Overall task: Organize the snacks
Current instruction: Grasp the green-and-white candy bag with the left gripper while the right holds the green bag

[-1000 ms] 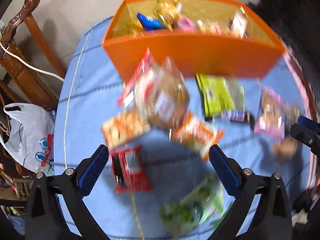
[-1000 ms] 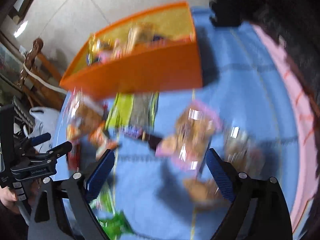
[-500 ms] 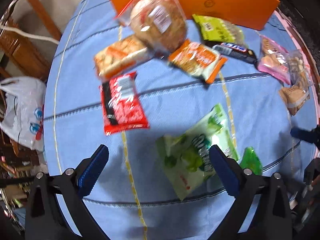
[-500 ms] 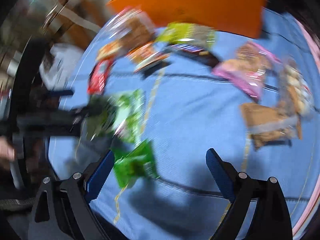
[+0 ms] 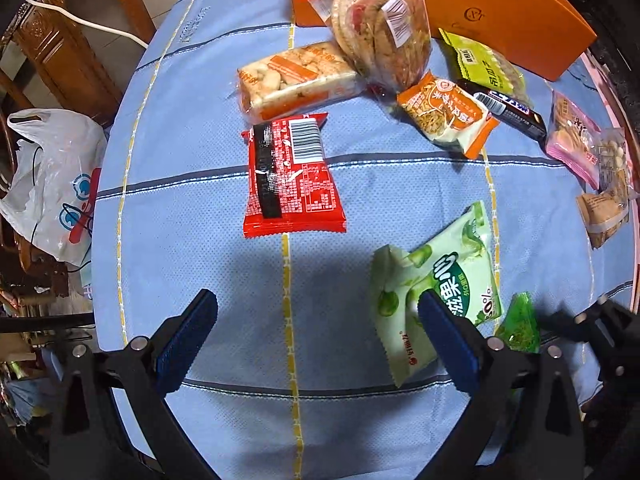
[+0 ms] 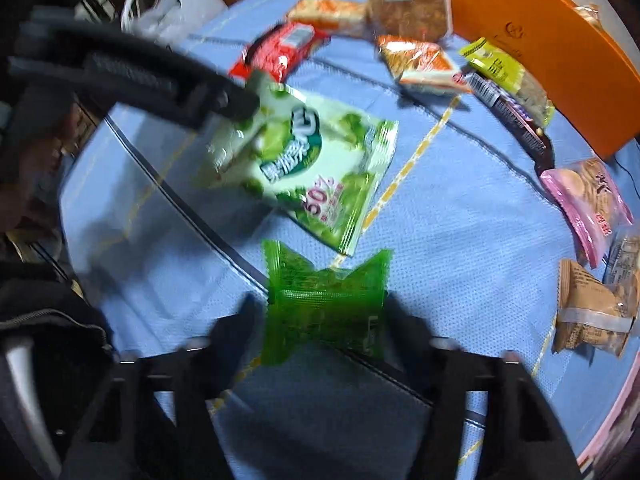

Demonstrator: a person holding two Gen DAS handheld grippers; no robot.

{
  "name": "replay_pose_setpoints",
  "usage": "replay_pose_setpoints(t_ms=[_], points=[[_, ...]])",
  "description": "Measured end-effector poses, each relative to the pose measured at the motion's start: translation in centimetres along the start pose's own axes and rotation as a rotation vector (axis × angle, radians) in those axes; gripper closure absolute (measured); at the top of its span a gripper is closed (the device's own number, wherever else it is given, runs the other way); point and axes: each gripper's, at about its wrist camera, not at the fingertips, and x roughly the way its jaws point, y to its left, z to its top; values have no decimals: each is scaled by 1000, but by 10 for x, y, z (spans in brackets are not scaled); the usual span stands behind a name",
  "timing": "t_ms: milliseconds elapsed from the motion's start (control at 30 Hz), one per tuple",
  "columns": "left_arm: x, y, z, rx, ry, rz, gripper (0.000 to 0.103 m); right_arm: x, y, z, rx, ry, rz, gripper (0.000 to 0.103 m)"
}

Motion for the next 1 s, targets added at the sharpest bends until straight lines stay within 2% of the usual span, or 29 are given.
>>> replay_pose_setpoints(t_ms=[33,67,133,333,533,733,1000], points=[[0,0,1,1,0,-3,5,1,1,0,-6,-3,-4,57],[0,0,1,3,-1,-5,5,0,0,1,-8,-3,6,69],[1,0,4,9,-7,-6,5,-4,-7,1,24,-15,36,69],[0,-24,4,74,-7,-22,5,-23,-51,-11,164,-52,25,68],[6,-49,4,122,21,-41,5,-32,-80,-23,246,-60,5,68],[15,-81,-5,206,45,-58,5,-35,-92,-33,270,-79,12,68],[24,-96,-11,239,64,-68,4,-32,-91,-28,279,-79,23,67]])
